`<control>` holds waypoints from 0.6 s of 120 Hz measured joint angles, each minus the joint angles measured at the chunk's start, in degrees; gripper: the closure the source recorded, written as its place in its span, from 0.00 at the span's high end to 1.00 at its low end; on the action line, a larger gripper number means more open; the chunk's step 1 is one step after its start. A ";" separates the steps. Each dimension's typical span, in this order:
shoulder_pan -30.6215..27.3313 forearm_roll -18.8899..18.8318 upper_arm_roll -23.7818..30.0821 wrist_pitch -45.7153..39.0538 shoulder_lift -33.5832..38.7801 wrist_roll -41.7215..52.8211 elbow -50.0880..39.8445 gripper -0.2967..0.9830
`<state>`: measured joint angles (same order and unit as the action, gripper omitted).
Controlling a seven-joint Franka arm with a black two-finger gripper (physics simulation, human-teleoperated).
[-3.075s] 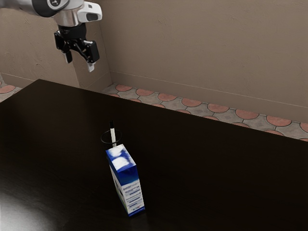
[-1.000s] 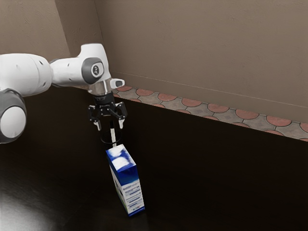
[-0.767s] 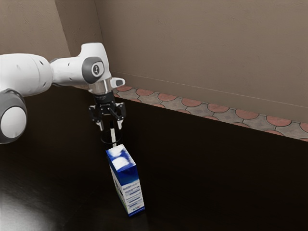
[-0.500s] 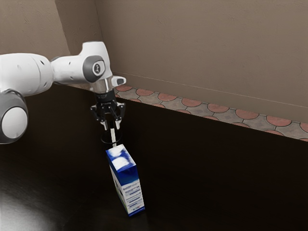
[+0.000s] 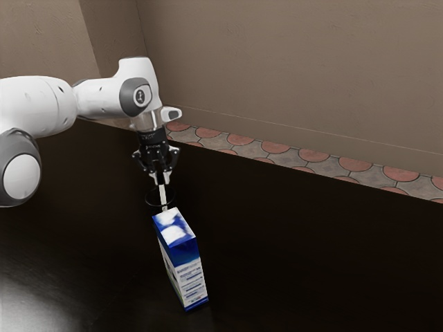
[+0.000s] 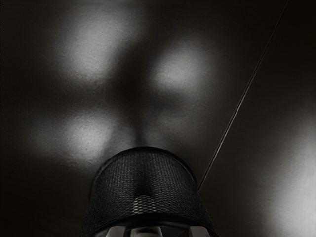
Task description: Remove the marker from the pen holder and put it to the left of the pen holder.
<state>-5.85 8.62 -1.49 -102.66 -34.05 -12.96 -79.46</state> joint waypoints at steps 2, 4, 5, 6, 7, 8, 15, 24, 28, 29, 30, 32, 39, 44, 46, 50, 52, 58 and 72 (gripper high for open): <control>-0.01 0.00 0.00 0.00 0.00 -0.01 0.00 0.30; -0.02 0.00 0.00 0.00 -0.03 -0.02 -0.01 0.30; -0.02 0.00 0.00 0.00 -0.04 -0.02 -0.01 0.30; -0.03 0.00 0.00 0.00 -0.04 -0.03 -0.01 0.29; -0.03 0.00 0.00 0.00 -0.05 -0.03 -0.01 0.29; -0.03 0.00 0.00 0.00 -0.06 -0.04 -0.01 0.29; -0.04 0.00 0.00 0.00 -0.08 -0.07 -0.02 0.27; -0.04 -0.03 0.00 0.00 -0.09 -0.12 -0.02 0.24; -0.05 -0.08 0.00 0.00 -0.09 -0.15 -0.02 0.22; -0.05 -0.10 0.00 0.00 -0.09 -0.16 -0.02 0.22; -0.05 -0.11 0.00 0.00 -0.09 -0.17 -0.02 0.22; -0.05 -0.15 0.01 0.00 -0.07 -0.19 -0.02 0.21; -0.09 -0.31 -0.02 0.09 0.06 -0.27 -0.01 0.20; -0.16 -0.45 -0.11 0.28 0.29 -0.33 0.03 0.19; -0.18 -0.52 -0.17 0.41 0.42 -0.36 0.04 0.18; -0.24 -0.65 -0.26 0.67 0.78 -0.41 0.06 0.18; -0.26 -0.72 -0.32 0.83 0.98 -0.43 0.06 0.18; -0.33 -0.96 -0.49 1.40 1.39 -0.49 0.14 0.17; -0.44 -1.96 -0.76 3.33 3.36 -0.58 0.24 0.16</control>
<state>-6.28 6.66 -2.26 -99.34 -30.69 -13.54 -79.22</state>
